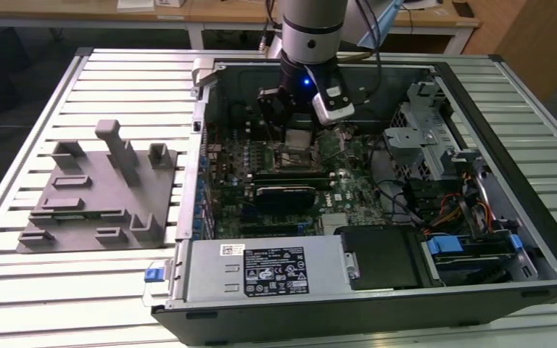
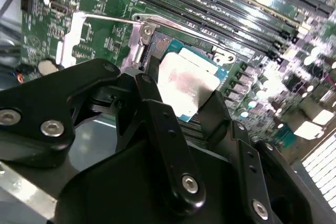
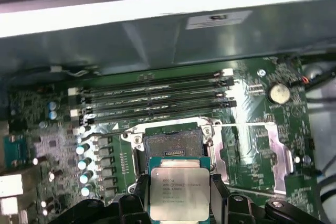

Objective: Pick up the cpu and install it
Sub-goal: 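Place the cpu into insertion slot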

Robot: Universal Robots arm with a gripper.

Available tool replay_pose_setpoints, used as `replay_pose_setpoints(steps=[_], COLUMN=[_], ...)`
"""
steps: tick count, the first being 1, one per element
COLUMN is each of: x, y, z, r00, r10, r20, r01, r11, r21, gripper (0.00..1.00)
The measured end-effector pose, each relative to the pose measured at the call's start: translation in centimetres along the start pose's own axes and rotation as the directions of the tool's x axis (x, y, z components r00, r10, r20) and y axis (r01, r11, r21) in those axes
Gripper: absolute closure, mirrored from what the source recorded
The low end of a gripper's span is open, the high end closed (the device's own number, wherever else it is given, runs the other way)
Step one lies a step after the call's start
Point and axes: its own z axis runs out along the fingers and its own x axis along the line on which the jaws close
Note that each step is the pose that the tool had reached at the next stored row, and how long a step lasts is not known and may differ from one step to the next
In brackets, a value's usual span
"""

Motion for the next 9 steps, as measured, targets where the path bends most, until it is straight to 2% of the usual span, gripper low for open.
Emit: replay_pose_setpoints(steps=[4,9], x=[0.0,0.0], y=[0.0,0.0], z=[0.0,0.0], r00=[0.9974,0.9867], r10=[0.072,0.162], r20=[0.0019,0.0045], r01=[-0.072,-0.162], r11=[0.9974,0.9867], r21=[0.0007,0.0014], gripper=[0.46,0.46])
